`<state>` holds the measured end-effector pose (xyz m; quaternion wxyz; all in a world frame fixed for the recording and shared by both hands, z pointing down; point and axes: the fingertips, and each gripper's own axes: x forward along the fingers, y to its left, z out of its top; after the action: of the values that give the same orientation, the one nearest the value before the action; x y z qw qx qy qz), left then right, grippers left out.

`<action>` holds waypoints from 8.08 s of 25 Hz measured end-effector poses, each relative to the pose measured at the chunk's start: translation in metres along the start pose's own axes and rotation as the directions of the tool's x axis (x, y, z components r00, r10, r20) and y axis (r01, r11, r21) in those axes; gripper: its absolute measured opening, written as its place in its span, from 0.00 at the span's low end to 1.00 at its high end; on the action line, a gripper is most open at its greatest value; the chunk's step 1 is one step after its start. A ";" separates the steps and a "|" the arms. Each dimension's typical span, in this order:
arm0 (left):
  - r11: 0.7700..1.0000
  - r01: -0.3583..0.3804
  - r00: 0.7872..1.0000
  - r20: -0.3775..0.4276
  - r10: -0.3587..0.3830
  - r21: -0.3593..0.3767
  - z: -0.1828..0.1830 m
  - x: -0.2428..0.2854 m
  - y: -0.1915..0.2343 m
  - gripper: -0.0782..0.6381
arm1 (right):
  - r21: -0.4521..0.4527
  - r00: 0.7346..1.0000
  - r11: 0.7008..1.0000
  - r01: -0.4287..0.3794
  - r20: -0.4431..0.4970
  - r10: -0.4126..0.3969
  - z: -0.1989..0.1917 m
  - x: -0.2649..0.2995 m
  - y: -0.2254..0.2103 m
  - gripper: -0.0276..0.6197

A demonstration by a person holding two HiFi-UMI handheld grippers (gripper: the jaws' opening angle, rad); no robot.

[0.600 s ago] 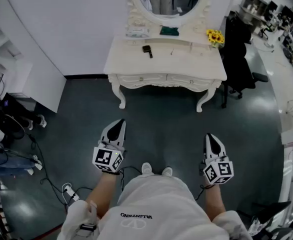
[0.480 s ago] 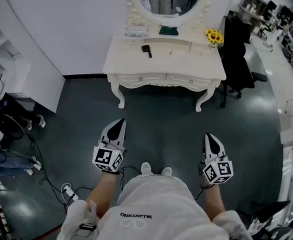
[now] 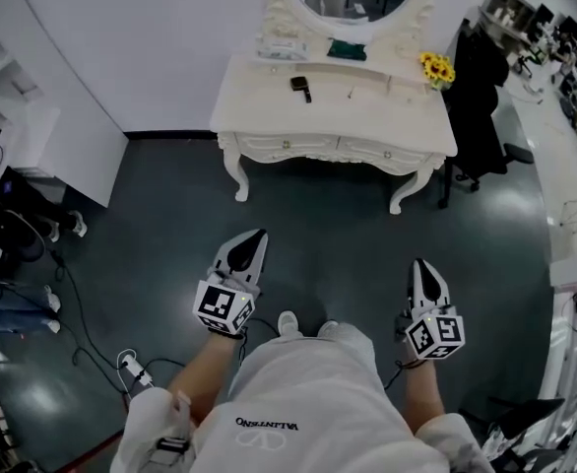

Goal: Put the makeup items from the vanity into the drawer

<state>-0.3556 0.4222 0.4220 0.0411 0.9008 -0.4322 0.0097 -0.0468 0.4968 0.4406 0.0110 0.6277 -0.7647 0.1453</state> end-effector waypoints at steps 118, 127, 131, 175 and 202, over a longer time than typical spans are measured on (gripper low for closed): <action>0.994 -0.076 0.747 -0.665 0.001 -0.084 -0.226 0.711 0.167 0.78 | 0.092 0.858 0.968 -0.234 -0.449 0.250 -0.024 0.685 -0.243 0.06; 0.993 -0.104 0.712 -0.701 0.034 -0.058 -0.241 0.715 0.173 0.78 | 0.111 0.842 0.965 -0.238 -0.473 0.261 -0.034 0.695 -0.246 0.06; 0.994 -0.105 0.690 -0.720 0.078 0.007 -0.242 0.712 0.177 0.66 | 0.119 0.834 0.965 -0.233 -0.486 0.262 -0.039 0.698 -0.246 0.06; 0.996 -0.003 0.768 -0.638 -0.053 -0.086 -0.188 0.717 0.092 0.14 | 0.143 0.877 0.982 -0.121 -0.448 0.174 -0.026 0.653 -0.271 0.06; 0.971 0.225 0.784 -0.576 -0.232 -0.084 -0.159 0.765 -0.021 0.14 | 0.157 0.938 0.976 0.149 -0.336 -0.089 0.010 0.578 -0.375 0.06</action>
<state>0.1424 -0.1469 0.6200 0.1769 0.8998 -0.2868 0.2770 0.1941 -0.1221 0.6239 0.0895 0.6385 -0.6966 0.3148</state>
